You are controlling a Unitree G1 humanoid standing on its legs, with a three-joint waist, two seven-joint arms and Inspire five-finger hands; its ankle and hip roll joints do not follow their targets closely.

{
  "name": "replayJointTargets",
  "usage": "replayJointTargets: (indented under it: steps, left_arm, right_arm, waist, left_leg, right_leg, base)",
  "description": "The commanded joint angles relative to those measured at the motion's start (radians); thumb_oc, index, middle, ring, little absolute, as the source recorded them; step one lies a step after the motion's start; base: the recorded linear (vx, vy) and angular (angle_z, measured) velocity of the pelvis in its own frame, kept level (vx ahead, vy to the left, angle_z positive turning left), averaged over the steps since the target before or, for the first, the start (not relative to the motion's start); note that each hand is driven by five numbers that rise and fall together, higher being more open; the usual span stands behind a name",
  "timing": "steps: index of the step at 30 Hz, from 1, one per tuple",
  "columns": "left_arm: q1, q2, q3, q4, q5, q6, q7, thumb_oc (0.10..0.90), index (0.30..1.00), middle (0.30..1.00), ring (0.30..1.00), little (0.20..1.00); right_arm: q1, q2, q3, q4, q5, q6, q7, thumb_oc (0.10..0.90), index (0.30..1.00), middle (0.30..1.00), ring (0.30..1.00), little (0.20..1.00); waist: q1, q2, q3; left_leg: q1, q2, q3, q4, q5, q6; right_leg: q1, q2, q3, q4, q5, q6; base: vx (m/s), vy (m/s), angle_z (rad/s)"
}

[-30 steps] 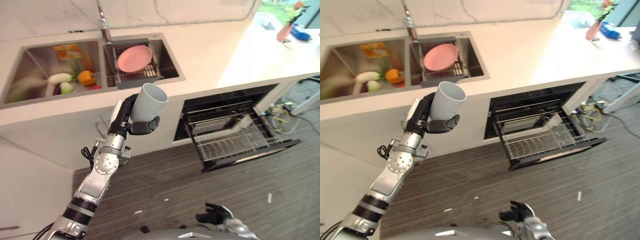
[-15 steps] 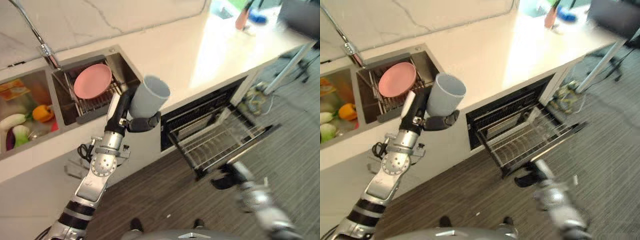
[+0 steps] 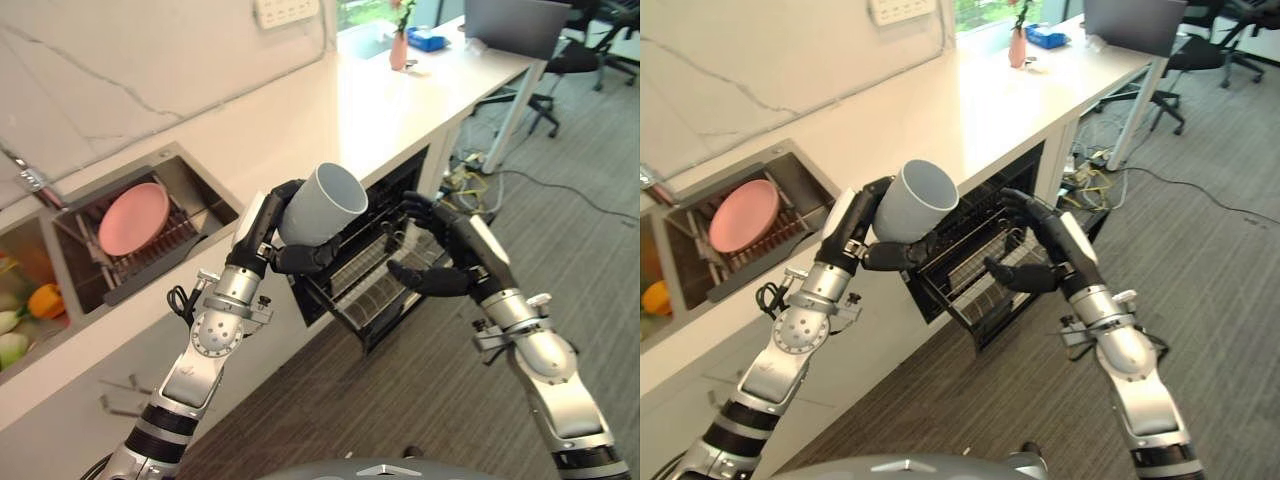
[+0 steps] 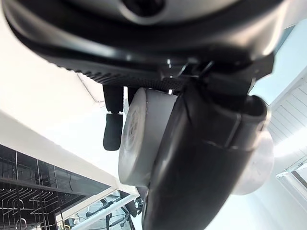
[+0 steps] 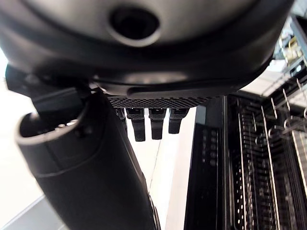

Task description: Place the dishes in the dishwasher.

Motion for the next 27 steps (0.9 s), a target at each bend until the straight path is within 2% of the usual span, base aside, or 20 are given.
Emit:
replayJointTargets:
  steps: [1, 4, 8, 15, 27]
  left_arm:
    - [-0.168, 0.033, 0.041, -0.065, -0.004, -0.127, 0.062, 0.400, 0.300, 0.300, 0.300, 0.300]
    - [-0.180, 0.033, 0.028, -0.061, -0.004, -0.130, 0.071, 0.400, 0.300, 0.300, 0.300, 0.300]
    - [-0.230, 0.021, -0.035, -0.046, 0.008, -0.139, 0.103, 0.400, 0.300, 0.300, 0.300, 0.300]
    - [-0.242, 0.009, -0.086, -0.009, 0.031, -0.138, 0.126, 0.400, 0.300, 0.300, 0.300, 0.300]
    - [-0.222, -0.002, -0.093, 0.078, 0.053, -0.120, 0.166, 0.400, 0.300, 0.300, 0.300, 0.300]
  right_arm:
    - [-0.103, 0.013, -0.068, -0.097, 0.127, -0.156, -0.074, 0.800, 0.900, 0.900, 0.900, 0.900]
    - [-0.112, 0.023, -0.056, -0.094, 0.145, -0.166, -0.079, 0.800, 0.900, 0.900, 0.900, 0.900]
    - [-0.146, 0.078, 0.012, -0.114, 0.261, -0.186, -0.086, 0.800, 0.900, 0.900, 0.900, 0.900]
    - [-0.170, 0.121, 0.067, -0.130, 0.396, -0.202, -0.091, 0.800, 0.900, 0.900, 0.900, 0.900]
    - [-0.178, 0.127, 0.111, -0.175, 0.505, -0.201, -0.061, 0.800, 0.900, 0.900, 0.900, 0.900]
  waist:
    - [-0.014, -0.057, -0.051]
    - [-0.012, -0.057, -0.050]
    - [-0.005, -0.049, -0.049]
    - [0.001, -0.050, -0.049]
    - [0.003, -0.057, -0.051]
  left_leg:
    - [0.039, 0.019, -0.013, 0.006, -0.009, -0.033]
    - [0.039, 0.018, -0.014, 0.006, -0.009, -0.033]
    - [0.043, 0.016, -0.017, 0.006, -0.012, -0.032]
    - [0.047, 0.013, -0.022, 0.006, -0.015, -0.031]
    - [0.054, 0.017, -0.017, 0.006, -0.014, -0.036]
  right_leg:
    - [-0.031, 0.005, 0.028, 0.014, 0.044, 0.043]
    - [-0.030, 0.004, 0.027, 0.014, 0.044, 0.044]
    - [-0.021, -0.001, 0.020, 0.015, 0.046, 0.046]
    - [-0.013, -0.006, 0.015, 0.014, 0.048, 0.048]
    - [-0.009, -0.003, 0.010, 0.016, 0.050, 0.047]
  base:
    - [0.00, -0.002, 0.10]
    - [0.00, 0.001, 0.05]
    - [0.00, 0.000, 0.00]
    - [0.00, 0.000, 0.00]
    - [0.00, 0.000, 0.00]
